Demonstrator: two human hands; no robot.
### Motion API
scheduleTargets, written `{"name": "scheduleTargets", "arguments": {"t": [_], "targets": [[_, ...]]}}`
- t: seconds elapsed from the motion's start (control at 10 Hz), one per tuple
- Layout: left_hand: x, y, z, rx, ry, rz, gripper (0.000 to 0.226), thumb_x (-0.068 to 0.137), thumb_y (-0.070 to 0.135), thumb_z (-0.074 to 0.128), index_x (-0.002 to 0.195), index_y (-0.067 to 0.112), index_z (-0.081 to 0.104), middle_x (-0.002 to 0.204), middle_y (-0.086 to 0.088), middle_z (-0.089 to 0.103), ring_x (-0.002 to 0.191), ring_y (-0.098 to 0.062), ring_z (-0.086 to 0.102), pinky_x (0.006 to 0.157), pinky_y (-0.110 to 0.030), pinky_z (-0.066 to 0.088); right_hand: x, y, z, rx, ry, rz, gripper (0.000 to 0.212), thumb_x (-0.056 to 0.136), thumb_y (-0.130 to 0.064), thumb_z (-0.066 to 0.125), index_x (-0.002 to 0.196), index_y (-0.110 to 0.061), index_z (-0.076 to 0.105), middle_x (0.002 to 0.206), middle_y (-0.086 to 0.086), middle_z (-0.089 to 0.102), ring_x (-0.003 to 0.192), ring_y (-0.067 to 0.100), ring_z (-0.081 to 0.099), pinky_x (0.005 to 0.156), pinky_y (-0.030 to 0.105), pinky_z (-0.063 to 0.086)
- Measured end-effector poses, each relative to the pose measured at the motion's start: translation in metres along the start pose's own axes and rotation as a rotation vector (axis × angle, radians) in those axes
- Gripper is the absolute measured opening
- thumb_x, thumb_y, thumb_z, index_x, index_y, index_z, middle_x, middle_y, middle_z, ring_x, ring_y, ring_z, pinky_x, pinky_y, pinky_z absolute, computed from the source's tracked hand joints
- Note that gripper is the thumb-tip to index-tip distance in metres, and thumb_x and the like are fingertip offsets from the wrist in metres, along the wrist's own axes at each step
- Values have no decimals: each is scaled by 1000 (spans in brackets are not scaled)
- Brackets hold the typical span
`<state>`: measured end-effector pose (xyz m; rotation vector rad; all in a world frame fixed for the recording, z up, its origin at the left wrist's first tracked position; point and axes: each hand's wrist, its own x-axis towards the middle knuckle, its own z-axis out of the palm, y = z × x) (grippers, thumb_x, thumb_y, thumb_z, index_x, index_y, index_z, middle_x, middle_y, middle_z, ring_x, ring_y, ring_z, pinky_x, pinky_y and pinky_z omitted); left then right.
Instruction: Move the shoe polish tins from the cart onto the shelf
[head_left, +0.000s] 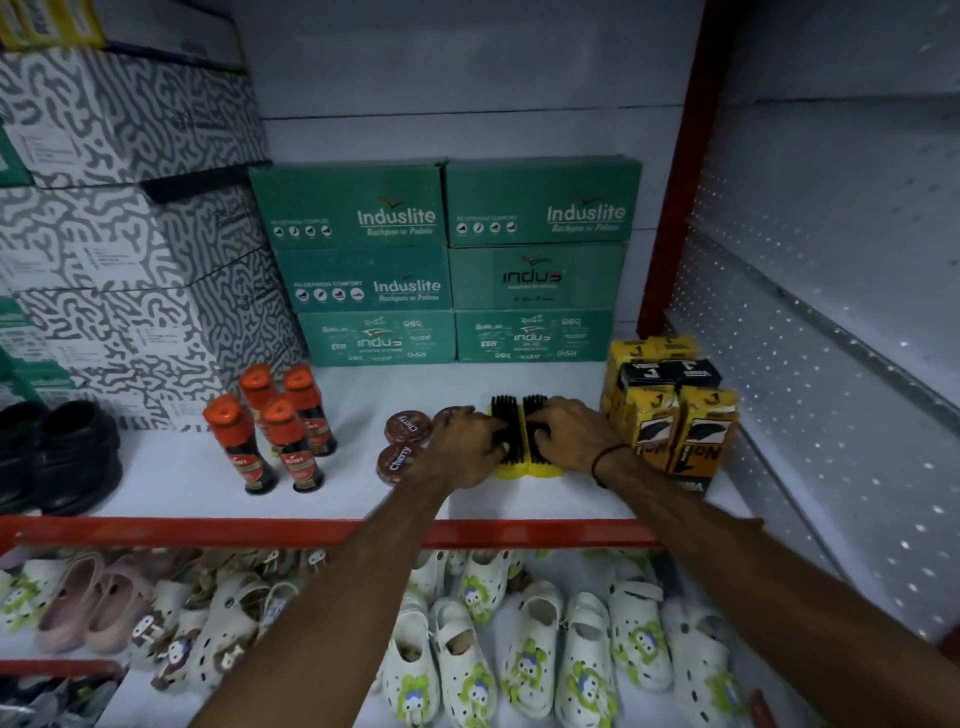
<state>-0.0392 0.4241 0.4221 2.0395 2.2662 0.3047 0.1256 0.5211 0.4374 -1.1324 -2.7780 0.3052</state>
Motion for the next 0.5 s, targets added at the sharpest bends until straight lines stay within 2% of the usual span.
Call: {"name": "scheduleTargets", "arguments": {"t": [0.1, 0.2, 0.4, 0.5], "targets": [[1, 3, 3, -5, 23, -14, 39, 89, 34, 47, 122, 23, 64, 111, -13, 73, 115, -38, 58, 104, -53, 42, -3, 2, 3, 1, -20, -8, 42, 91, -23, 49, 130, -27, 64, 135, 13, 59, 117, 39, 58, 89, 46, 55], [-1, 7, 8, -8, 41, -43, 41, 93, 33, 45, 131, 23, 60, 116, -14, 72, 118, -39, 58, 103, -54, 41, -7, 4, 7, -38, 7, -12, 43, 96, -26, 46, 137, -29, 58, 148, 6, 52, 126, 37, 54, 97, 50, 52], [-1, 6, 14, -41, 41, -72, 48, 101, 32, 41, 146, 17, 48, 134, -17, 63, 131, -38, 49, 111, -54, 33, -7, 5, 11, -63, 21, -13, 45, 98, -28, 44, 142, -32, 51, 155, 2, 46, 131, 38, 51, 101, 53, 50], [-6, 6, 15, -17, 51, -105, 53, 103, 37, 34, 153, 20, 36, 153, -13, 48, 144, -37, 37, 119, -55, 25, -8, 1, 8, -121, 52, 6, 46, 99, -32, 40, 144, -28, 47, 151, 2, 50, 137, 32, 46, 108, 53, 42]]}}
